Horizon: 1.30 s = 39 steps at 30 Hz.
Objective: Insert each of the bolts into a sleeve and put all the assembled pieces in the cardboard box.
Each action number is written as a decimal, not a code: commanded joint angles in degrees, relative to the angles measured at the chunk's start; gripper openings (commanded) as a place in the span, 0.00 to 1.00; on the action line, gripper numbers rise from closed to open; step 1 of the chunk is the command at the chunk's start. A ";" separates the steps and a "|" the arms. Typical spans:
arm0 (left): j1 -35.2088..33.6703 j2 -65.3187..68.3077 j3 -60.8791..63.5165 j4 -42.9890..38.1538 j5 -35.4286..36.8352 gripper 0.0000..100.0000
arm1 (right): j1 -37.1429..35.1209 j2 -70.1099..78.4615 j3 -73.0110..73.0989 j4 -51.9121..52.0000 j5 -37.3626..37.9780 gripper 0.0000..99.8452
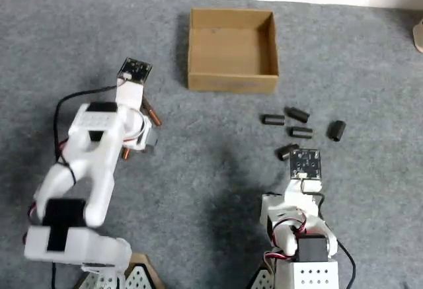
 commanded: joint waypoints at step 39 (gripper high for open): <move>-5.76 0.48 -18.95 22.59 0.00 0.01 | -0.40 -0.57 7.34 -15.16 0.35 0.01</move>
